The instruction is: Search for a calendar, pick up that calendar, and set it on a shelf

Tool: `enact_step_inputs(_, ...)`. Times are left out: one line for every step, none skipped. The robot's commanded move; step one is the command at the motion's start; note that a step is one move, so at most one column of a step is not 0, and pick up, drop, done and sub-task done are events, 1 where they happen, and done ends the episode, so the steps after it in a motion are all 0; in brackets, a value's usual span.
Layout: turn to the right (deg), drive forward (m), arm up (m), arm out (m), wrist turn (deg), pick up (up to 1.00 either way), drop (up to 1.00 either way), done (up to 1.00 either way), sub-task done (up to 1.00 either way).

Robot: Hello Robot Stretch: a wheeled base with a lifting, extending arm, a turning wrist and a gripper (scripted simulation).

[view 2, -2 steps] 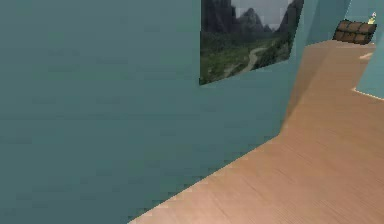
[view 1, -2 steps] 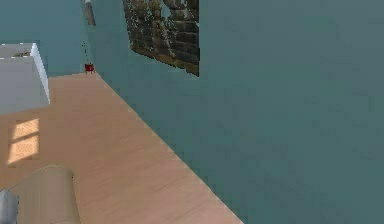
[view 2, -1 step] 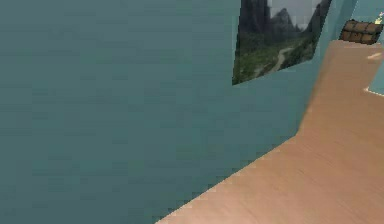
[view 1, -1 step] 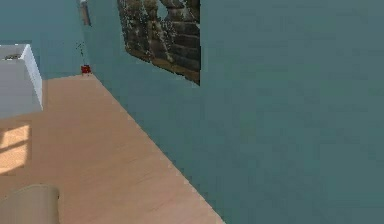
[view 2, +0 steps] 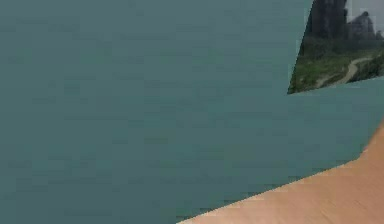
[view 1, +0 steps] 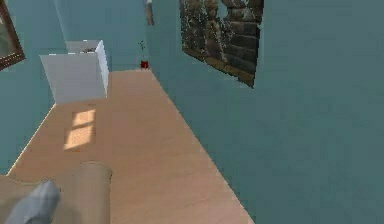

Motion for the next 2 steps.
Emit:
enact_step_inputs(0.0,0.55,0.00,0.00,0.0,0.00,0.00,0.00,0.00)
enact_step_inputs(-45.0,0.00,0.00,0.00,0.0,0.00,0.00,0.00,0.00)
